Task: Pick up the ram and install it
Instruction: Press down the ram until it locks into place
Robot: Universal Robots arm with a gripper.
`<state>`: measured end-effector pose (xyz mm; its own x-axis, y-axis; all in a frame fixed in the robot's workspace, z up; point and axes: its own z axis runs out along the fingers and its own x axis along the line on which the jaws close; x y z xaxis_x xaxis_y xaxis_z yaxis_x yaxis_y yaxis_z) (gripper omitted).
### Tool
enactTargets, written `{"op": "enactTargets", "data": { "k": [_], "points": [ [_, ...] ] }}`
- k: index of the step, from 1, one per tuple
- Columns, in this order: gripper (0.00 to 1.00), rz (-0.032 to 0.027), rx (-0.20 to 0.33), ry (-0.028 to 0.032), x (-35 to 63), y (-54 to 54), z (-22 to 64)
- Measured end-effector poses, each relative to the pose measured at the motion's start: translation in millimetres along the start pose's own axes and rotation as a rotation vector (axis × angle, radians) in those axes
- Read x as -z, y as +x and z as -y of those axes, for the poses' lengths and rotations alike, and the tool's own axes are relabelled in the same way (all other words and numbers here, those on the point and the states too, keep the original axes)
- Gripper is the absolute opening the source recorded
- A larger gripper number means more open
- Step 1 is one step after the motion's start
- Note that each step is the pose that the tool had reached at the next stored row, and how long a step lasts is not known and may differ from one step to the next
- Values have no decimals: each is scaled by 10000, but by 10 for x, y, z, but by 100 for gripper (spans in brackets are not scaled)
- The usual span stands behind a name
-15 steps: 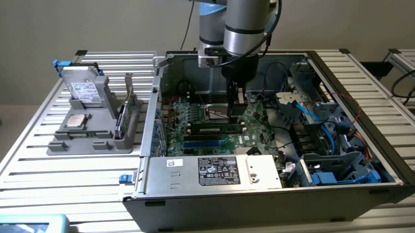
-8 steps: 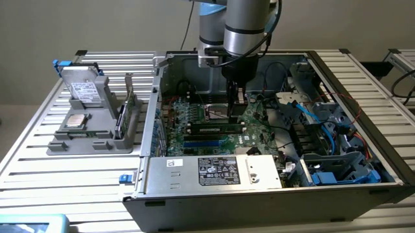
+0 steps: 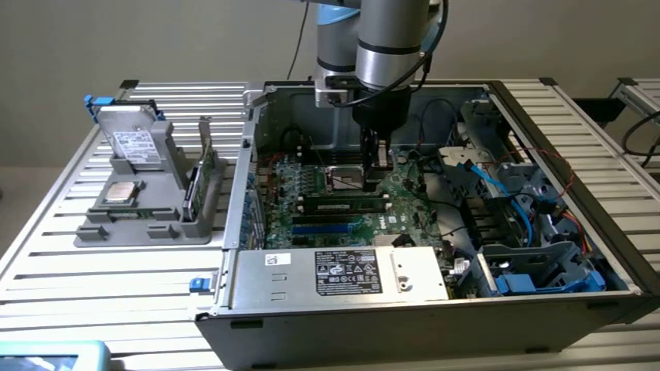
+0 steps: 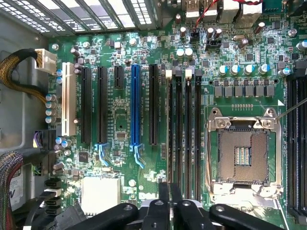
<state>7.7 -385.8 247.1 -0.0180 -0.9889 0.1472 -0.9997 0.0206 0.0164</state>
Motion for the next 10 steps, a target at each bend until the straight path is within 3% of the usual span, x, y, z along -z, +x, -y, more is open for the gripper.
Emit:
{"op": "enactTargets", "data": {
  "k": [3, 7, 10],
  "points": [
    [11, -11, 0, 5, -1, 0, 0],
    [11, -6, -37, 268, -24, -4, 1],
    [11, -18, -42, 302, -51, -8, -3]
  ]
}}
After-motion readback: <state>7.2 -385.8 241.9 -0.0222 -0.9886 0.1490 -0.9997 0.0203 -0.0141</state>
